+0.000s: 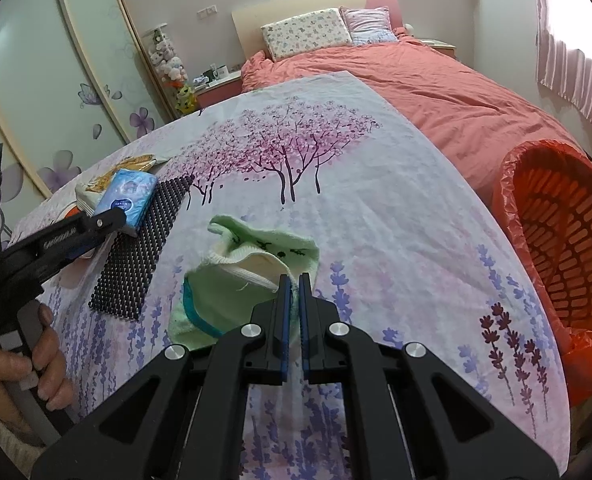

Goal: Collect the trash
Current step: 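Lift the blue tissue pack with the left gripper while the right gripper holds the green cloth, then carry the tissue pack and green cloth over the basket and open both grippers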

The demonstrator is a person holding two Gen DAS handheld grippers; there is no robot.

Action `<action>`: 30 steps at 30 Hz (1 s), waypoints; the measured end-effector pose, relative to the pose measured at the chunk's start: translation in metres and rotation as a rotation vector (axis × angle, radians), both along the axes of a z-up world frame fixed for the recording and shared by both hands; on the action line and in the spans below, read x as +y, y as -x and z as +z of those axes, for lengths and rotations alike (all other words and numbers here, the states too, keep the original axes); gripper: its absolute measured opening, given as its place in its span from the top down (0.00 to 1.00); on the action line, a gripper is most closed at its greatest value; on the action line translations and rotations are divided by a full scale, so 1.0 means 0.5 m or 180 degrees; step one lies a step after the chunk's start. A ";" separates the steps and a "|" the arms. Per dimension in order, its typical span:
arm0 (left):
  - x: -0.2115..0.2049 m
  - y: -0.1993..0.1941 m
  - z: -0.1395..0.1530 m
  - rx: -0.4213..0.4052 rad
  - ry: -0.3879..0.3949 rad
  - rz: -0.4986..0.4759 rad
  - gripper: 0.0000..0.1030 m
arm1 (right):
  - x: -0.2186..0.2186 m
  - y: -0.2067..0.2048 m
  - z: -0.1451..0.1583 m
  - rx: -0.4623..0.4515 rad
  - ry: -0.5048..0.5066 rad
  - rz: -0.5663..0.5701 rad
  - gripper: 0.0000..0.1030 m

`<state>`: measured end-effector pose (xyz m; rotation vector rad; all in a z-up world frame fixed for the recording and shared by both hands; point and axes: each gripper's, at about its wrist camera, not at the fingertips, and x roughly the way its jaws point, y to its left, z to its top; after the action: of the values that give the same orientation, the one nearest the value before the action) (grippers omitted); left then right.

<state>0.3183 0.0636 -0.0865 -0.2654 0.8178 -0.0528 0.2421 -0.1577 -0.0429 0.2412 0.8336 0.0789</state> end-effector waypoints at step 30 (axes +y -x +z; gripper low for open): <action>-0.064 0.058 0.118 -0.0522 -0.0456 -0.0315 0.85 | -0.029 0.017 0.086 -0.0322 -0.0021 -0.0125 0.96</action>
<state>0.2891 0.0316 -0.0278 -0.0838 0.6676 -0.1069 0.2335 -0.1722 -0.0001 0.2578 0.7278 0.0567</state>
